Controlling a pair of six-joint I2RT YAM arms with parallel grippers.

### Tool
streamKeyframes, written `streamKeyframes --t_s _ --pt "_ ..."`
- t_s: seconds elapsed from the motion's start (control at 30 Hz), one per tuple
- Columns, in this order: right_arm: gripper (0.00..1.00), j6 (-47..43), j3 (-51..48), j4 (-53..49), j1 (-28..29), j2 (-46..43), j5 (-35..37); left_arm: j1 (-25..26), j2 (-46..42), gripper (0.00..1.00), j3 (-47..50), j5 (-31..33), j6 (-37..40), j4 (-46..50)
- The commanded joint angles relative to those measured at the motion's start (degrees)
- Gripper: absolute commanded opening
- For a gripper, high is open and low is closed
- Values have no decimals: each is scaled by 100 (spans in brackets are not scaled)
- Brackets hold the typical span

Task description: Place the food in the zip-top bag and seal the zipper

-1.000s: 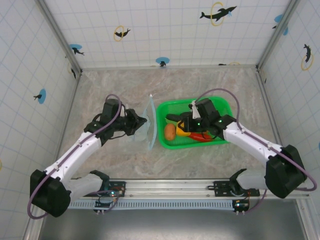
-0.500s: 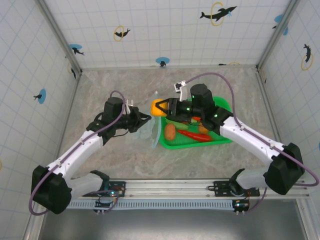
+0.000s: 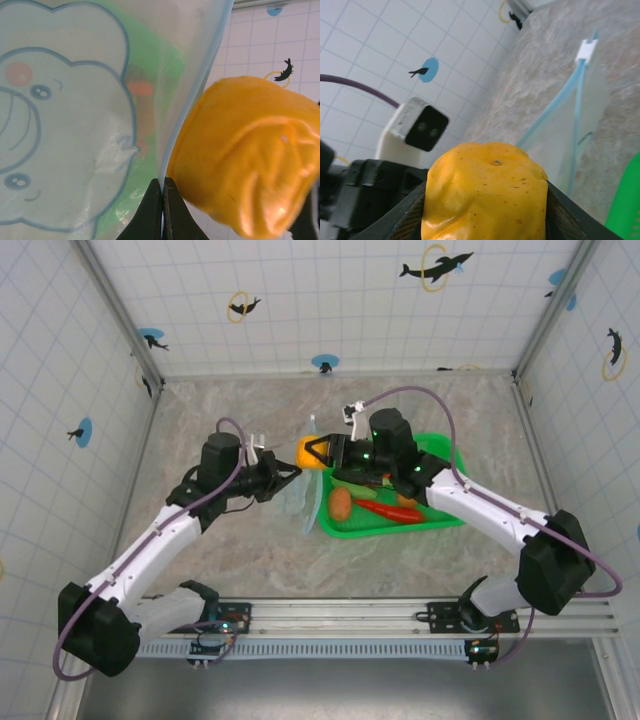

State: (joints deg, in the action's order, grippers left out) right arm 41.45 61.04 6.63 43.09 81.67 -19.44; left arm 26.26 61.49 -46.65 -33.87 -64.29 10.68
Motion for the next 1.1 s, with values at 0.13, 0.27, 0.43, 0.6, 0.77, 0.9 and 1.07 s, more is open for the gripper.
streamKeyframes --t_s 0.13,0.27,0.43,0.6,0.77,0.9,1.07 --pt "46 -580 -41 -856 60 -196 725 28 -146 0 -735 -85 329 109" --pt "46 -1071 492 -1588 276 -4 1307 28 -123 0 -868 -69 366 131" --pt "67 -1227 930 -1796 550 244 1272 28 -98 0 -881 92 491 271" --pt "86 -1165 941 -1580 560 210 1042 24 -167 0 -846 353 584 396" --pt "85 -1202 918 -1471 508 143 798 2 -300 0 -881 880 757 715" --pt "82 -1160 818 -1416 424 -14 909 -7 -366 0 -1103 1158 883 932" --pt "77 -844 525 -1091 45 -340 551 -16 -435 0 -1314 1650 1098 1388"
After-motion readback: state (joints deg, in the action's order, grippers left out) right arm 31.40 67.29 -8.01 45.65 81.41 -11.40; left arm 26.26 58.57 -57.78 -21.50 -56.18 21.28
